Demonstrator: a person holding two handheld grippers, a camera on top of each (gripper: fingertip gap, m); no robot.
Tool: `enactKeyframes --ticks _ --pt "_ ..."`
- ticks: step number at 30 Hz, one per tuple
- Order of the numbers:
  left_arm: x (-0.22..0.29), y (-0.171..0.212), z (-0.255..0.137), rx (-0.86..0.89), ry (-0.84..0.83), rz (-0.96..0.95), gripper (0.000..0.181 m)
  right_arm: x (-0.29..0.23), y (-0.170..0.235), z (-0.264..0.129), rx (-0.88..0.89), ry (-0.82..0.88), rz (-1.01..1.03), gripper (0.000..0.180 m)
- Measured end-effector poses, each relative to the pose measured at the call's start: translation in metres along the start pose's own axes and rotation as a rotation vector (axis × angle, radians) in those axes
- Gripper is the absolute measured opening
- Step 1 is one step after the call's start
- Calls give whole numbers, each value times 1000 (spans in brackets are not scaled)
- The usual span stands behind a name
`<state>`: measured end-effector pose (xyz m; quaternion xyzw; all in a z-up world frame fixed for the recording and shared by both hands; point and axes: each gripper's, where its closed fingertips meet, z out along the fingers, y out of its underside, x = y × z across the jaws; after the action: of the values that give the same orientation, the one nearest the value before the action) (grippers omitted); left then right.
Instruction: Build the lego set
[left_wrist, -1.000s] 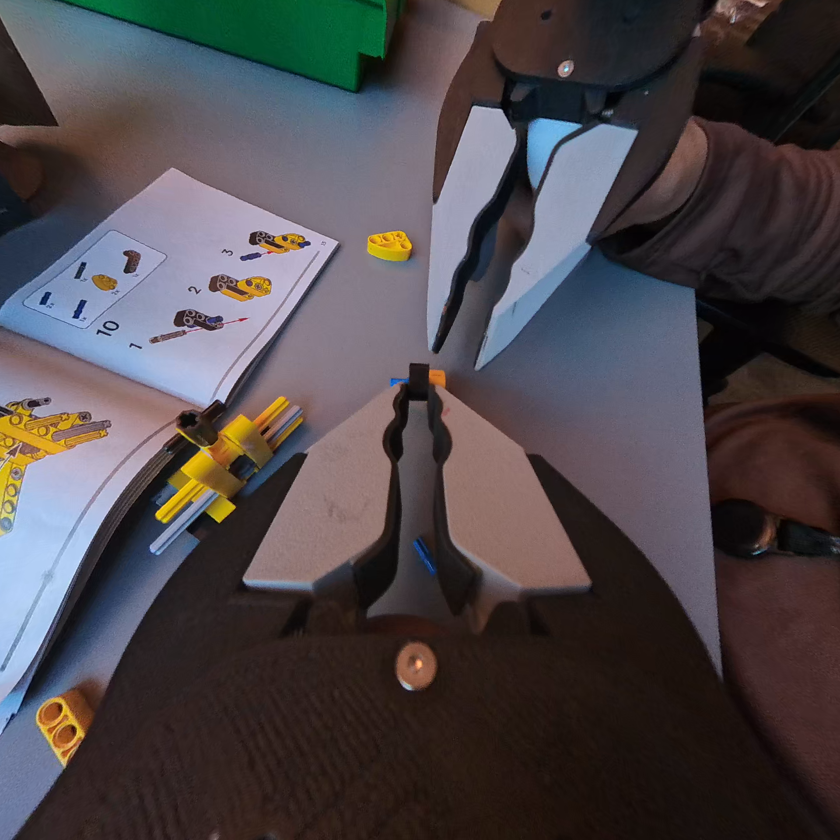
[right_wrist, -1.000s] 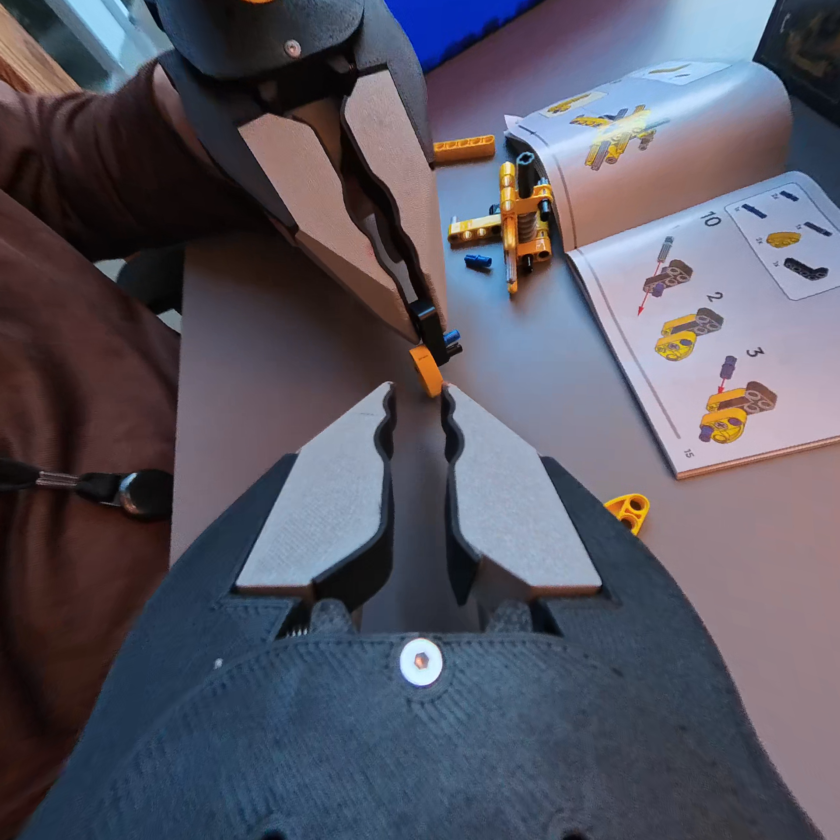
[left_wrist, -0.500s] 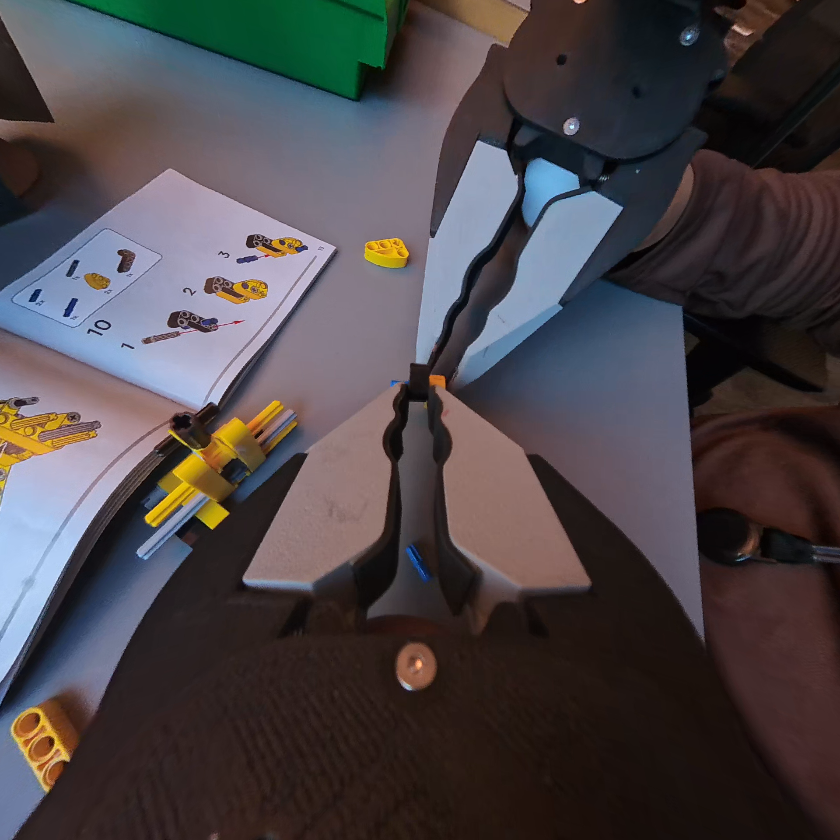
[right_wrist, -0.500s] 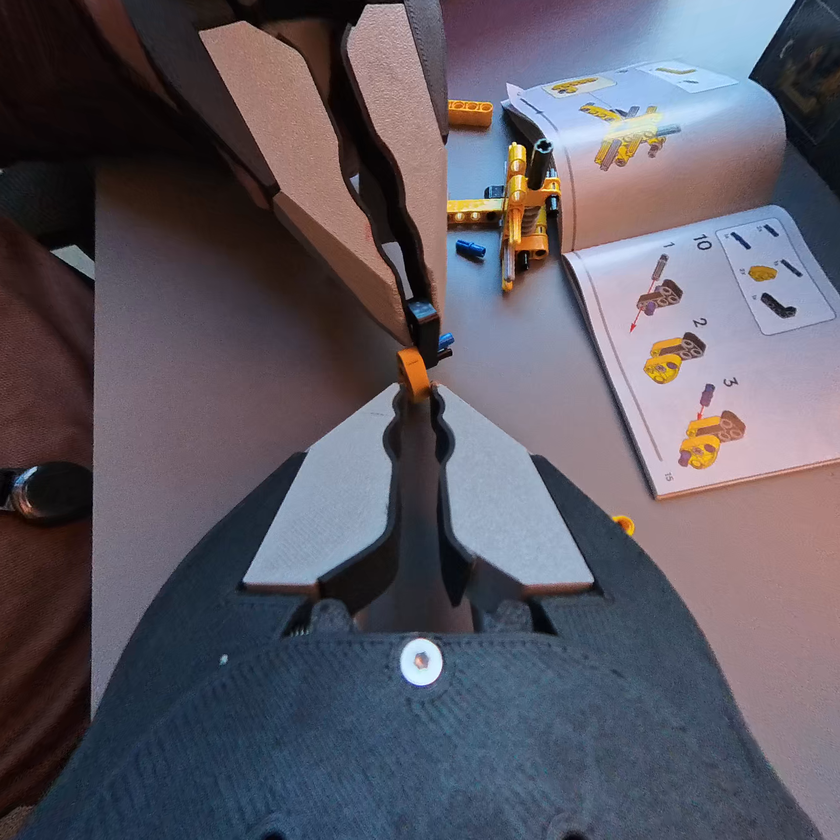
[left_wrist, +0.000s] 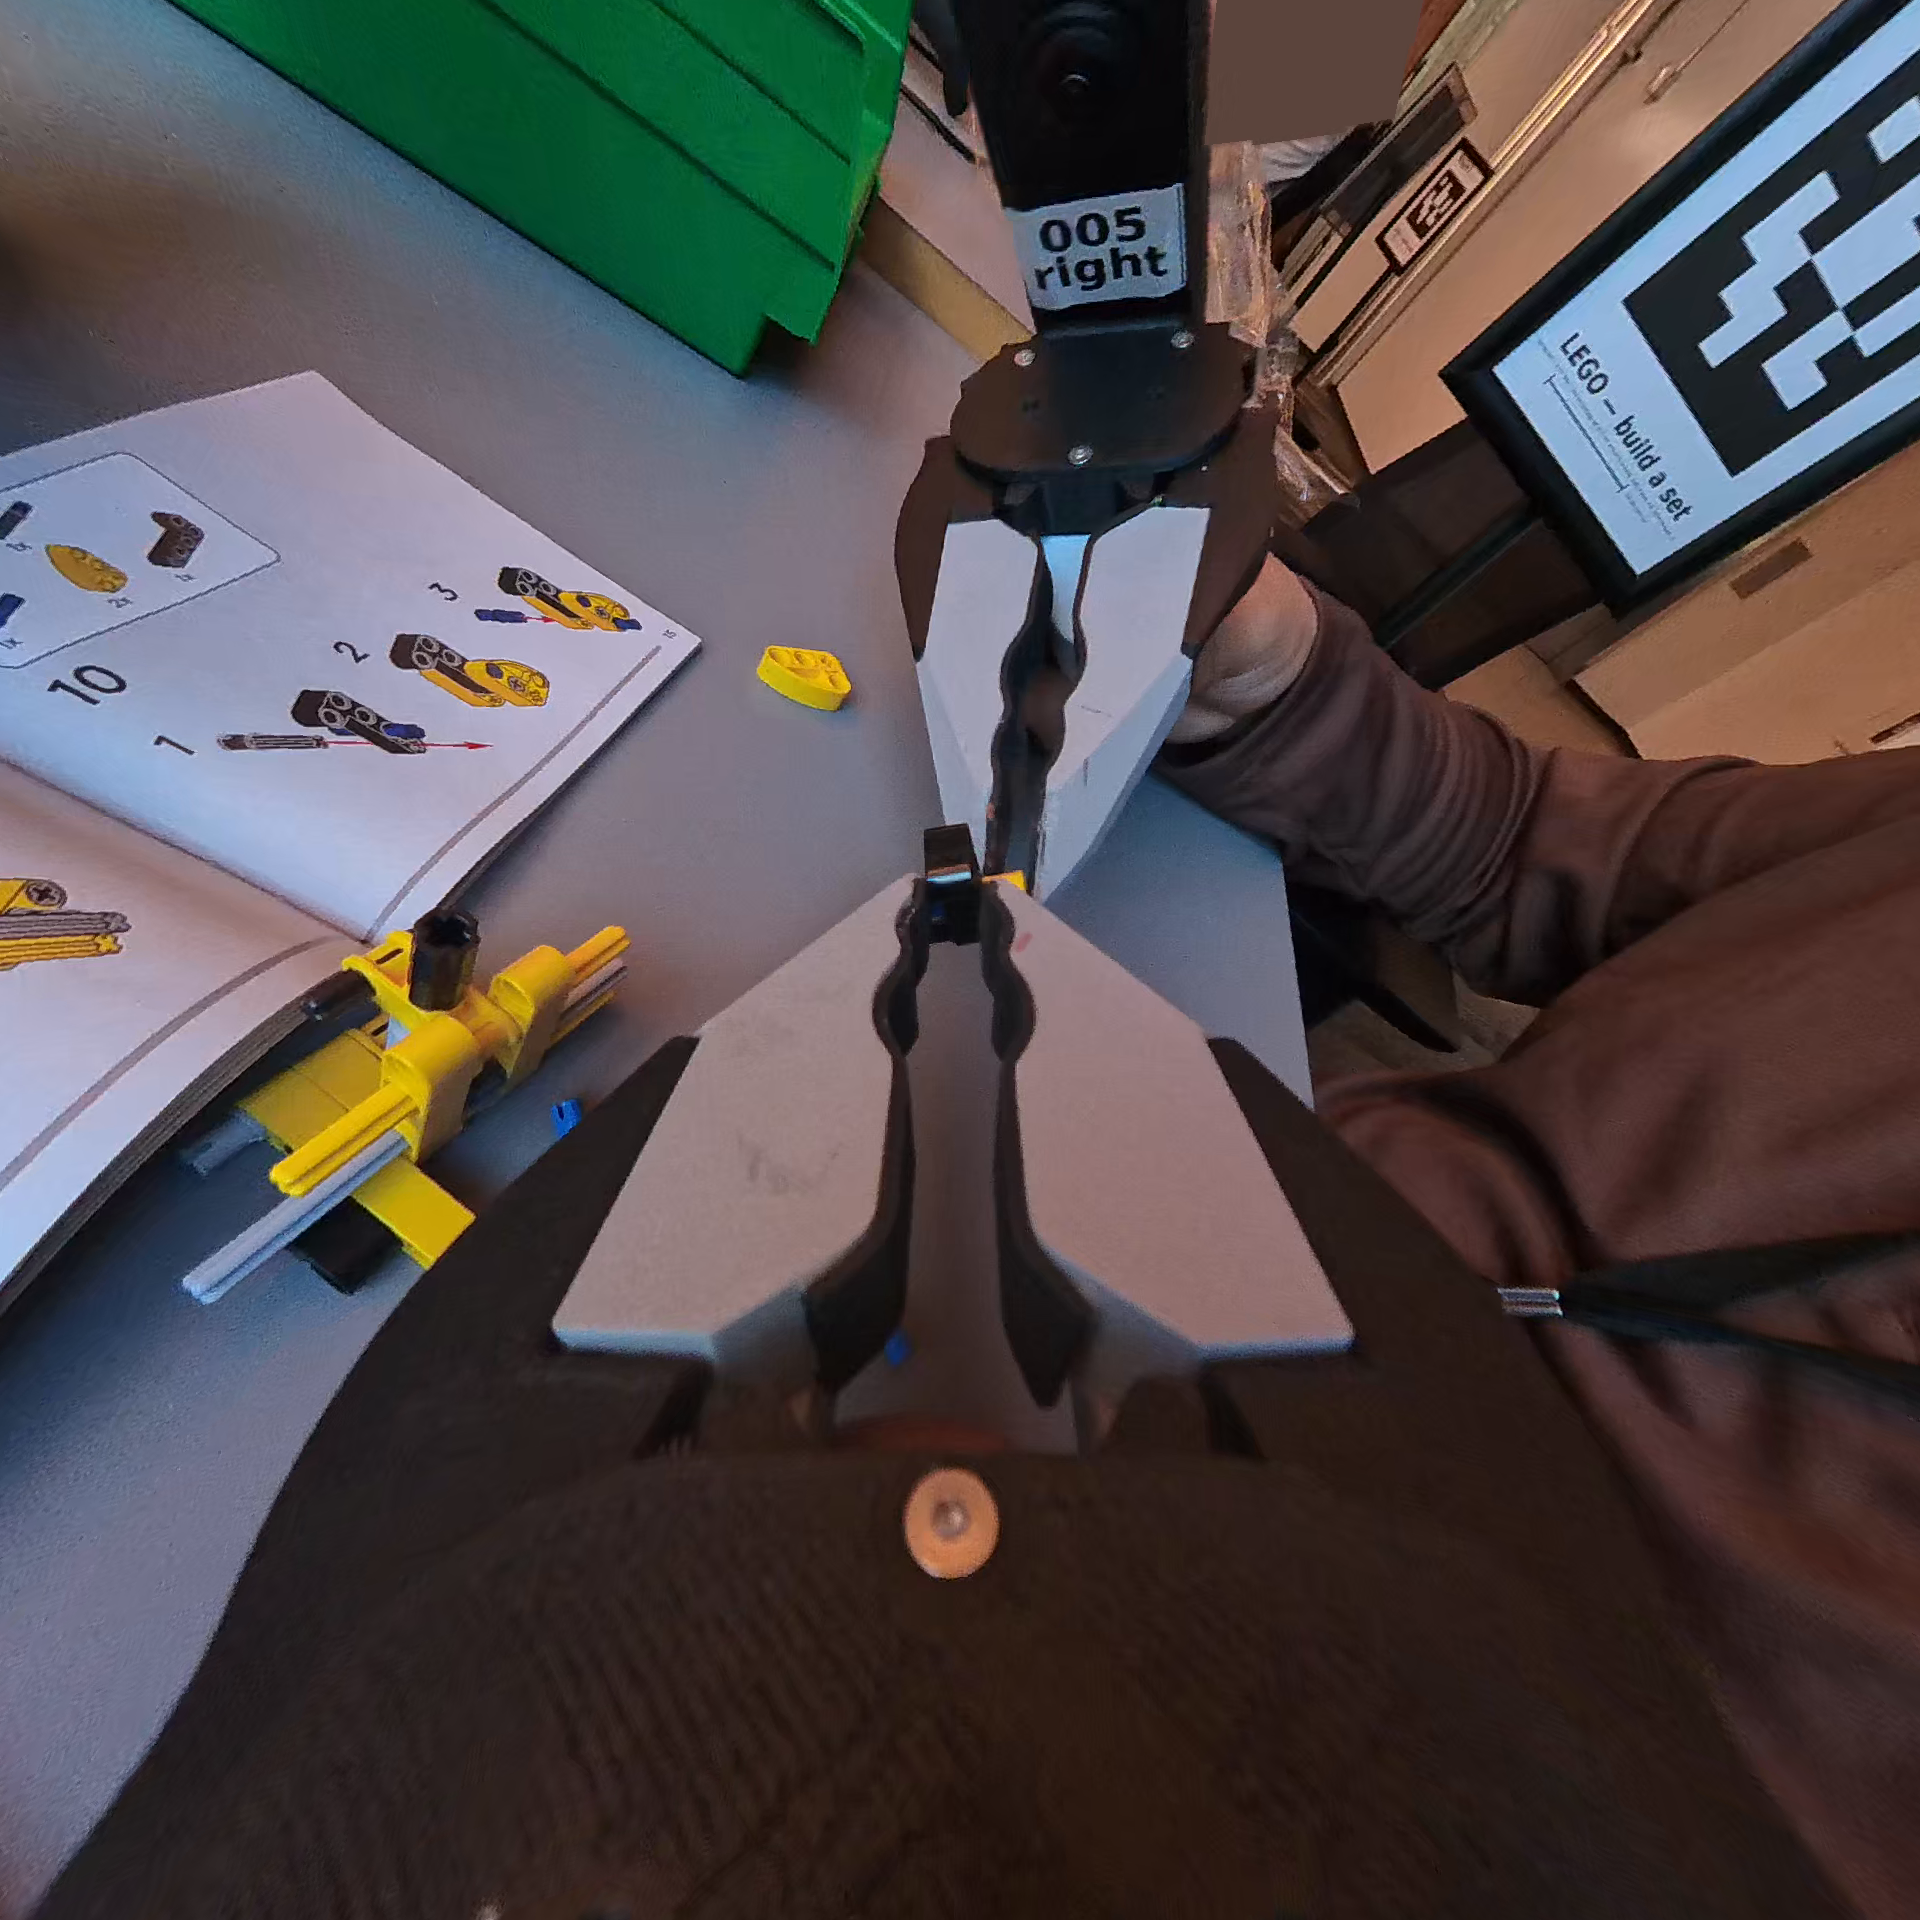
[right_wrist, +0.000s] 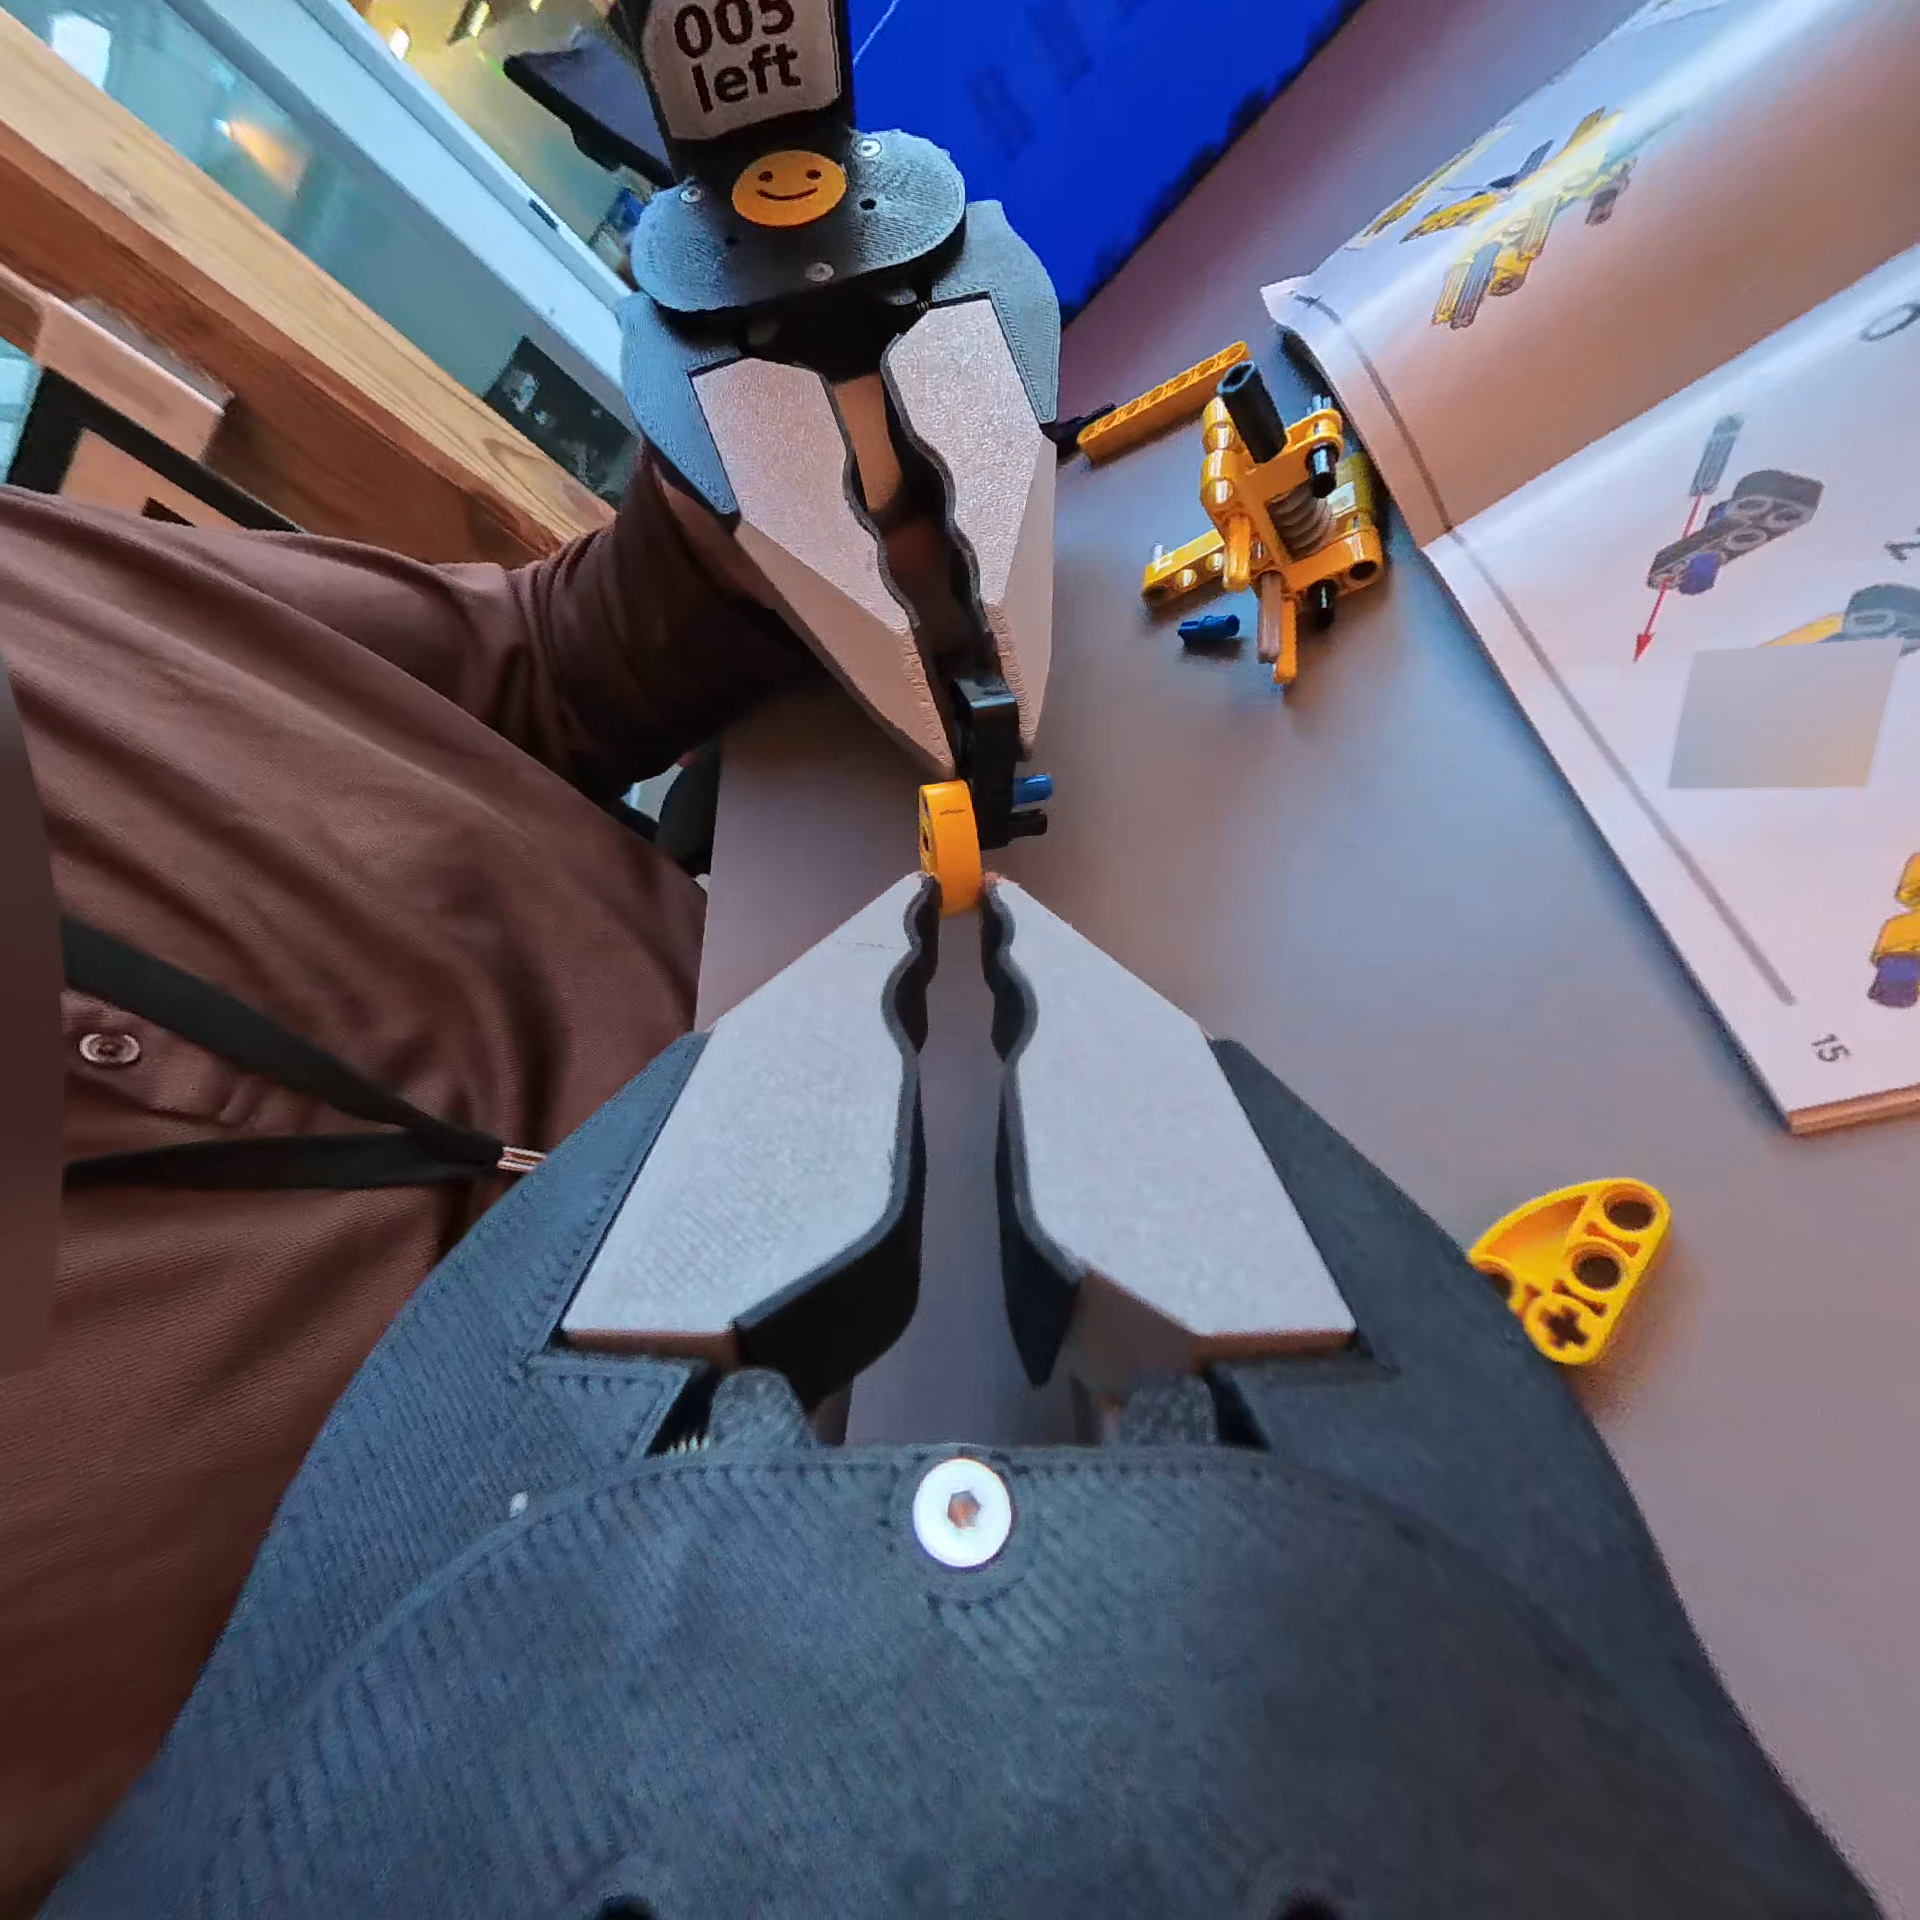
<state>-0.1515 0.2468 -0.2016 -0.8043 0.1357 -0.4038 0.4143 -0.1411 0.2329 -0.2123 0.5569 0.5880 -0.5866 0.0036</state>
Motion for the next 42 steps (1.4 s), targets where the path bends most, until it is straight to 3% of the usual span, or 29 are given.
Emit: enactKeyframes --ticks 15,19,30,34,39,42 --pt "0 -1 0 7 13 -20 7 -2 -2 -2 22 -34 37 5" --pt "-1 -1 -3 0 5 17 18 -2 -5 -5 48 -12 6 5" --pt "5 -4 -4 2 -39 169 30 20 1 -5 -58 357 -352 5" --pt "4 -1 -1 -23 -93 269 20 33 7 -6 -147 543 -527 5" --pt "-4 6 1 -77 -173 329 26 33 8 -4 -176 597 -626 5" --pt "-3 6 0 -74 -194 381 18 31 8 -3 -175 593 -655 5"
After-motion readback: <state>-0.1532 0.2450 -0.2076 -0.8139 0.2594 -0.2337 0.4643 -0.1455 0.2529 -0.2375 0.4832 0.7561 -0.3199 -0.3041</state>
